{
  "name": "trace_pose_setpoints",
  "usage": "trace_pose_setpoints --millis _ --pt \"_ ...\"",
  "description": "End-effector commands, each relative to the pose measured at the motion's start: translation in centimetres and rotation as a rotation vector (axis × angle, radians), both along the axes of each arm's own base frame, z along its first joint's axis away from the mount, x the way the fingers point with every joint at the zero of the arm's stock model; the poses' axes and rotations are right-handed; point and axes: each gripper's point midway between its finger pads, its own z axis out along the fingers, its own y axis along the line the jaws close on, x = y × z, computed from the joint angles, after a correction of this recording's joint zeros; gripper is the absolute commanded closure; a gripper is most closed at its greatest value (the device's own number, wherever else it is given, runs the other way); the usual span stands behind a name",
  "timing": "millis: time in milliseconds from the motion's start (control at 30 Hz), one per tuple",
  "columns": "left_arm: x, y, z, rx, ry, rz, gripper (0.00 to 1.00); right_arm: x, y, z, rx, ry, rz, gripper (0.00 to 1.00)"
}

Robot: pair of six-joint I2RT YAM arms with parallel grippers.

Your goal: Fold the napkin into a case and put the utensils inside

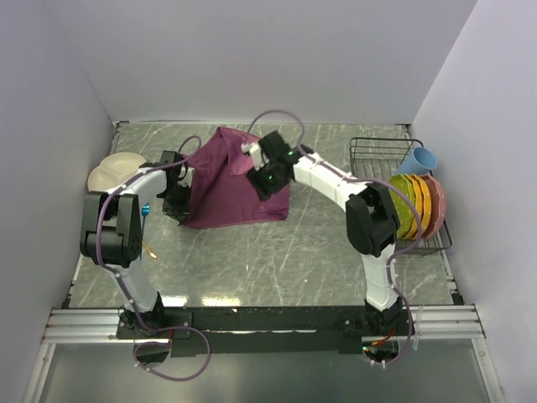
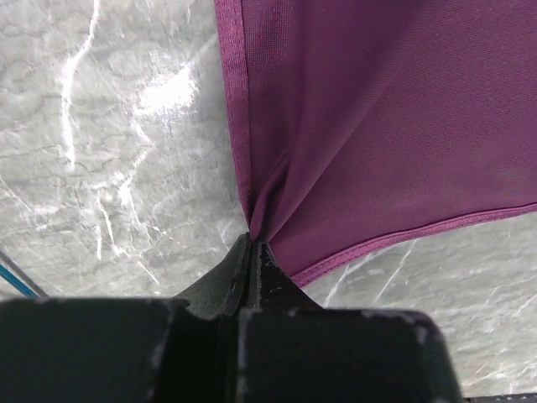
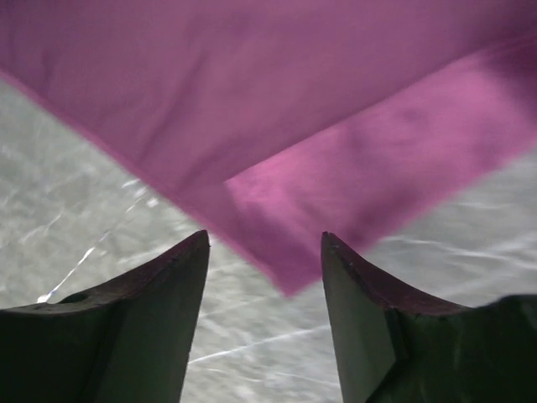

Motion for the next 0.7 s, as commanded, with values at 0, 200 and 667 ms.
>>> trace_pose_setpoints --millis 0,200,667 --pt "-0.3 -0.2 1.0 -0.031 -0.008 0.006 0.99 -0.9 2.2 -0.5 0.027 -0.033 -0.011 0.33" --pt "-0.1 0.0 0.7 -0.029 -0.004 -0.001 0.99 -2.4 3.0 -4.2 -0.011 0.018 -0.025 0.31" --pt "-0.3 0.8 -0.1 -0.025 0.008 0.000 0.99 -1.4 1.2 -8.9 -0.133 0.001 -0.115 0.43"
